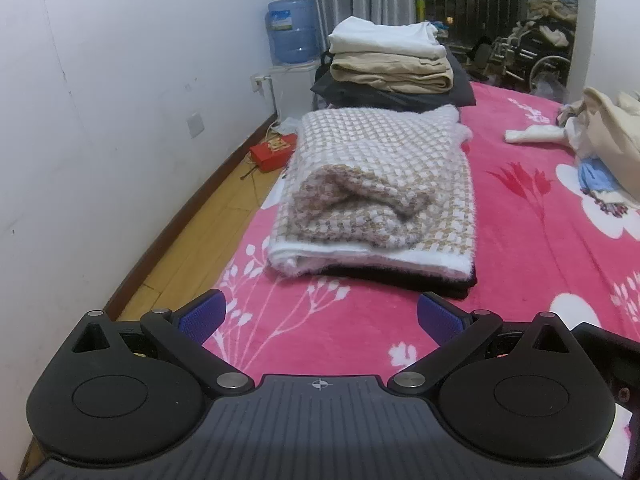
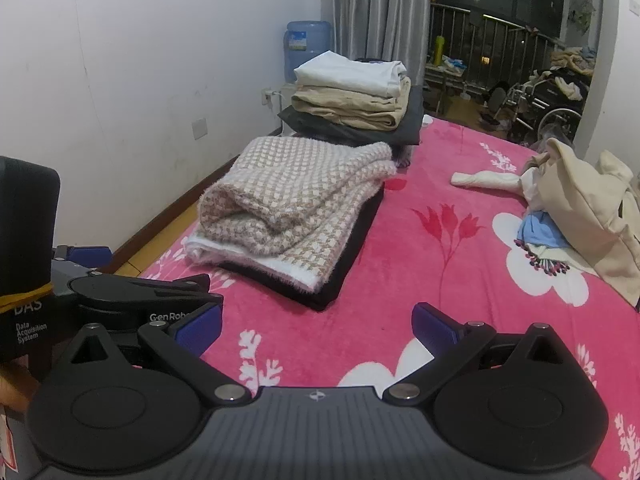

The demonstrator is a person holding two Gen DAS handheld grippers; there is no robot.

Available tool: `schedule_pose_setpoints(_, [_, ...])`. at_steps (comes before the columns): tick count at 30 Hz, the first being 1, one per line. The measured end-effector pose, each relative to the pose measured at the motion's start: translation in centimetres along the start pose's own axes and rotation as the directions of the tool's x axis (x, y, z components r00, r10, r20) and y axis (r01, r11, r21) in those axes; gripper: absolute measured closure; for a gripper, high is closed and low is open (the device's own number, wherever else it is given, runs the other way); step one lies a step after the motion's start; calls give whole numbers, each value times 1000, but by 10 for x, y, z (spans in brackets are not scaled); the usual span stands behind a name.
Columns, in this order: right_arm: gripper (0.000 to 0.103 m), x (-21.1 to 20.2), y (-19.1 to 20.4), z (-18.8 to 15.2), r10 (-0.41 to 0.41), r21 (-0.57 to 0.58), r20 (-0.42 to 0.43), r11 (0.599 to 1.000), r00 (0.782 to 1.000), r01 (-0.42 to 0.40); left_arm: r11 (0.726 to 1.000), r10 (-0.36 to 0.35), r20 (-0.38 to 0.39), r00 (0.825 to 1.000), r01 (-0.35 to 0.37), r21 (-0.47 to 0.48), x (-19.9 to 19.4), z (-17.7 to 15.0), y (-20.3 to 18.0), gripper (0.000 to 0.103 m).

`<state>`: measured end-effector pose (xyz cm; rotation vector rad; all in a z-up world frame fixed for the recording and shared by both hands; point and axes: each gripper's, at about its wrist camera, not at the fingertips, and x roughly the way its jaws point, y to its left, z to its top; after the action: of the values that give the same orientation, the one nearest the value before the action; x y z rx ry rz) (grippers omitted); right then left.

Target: Fold clothes

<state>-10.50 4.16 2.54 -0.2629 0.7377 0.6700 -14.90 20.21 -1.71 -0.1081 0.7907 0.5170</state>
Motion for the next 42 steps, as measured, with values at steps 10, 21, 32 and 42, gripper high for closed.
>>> schedule_pose_setpoints(10, [0, 0, 2, 0, 2, -10, -5, 1000, 1000, -3, 1000, 0, -4, 1000, 0, -5, 2, 0, 2, 0])
schedule_pose_setpoints(21, [0, 2, 6, 1, 10, -15, -9, 1000, 1000, -10, 1000, 2, -14, 1000, -2, -10, 4, 0, 4, 0])
schedule_pose_setpoints(32, [0, 3, 5, 1, 14, -8, -16, 1000, 1000, -14, 1000, -2, -19, 1000, 2, -7, 4, -1, 3, 0])
schedule_pose_setpoints(42, [0, 3, 7, 1, 18, -13, -20, 1000, 1000, -18, 1000, 0, -22, 1000, 0, -8, 5, -1, 3, 0])
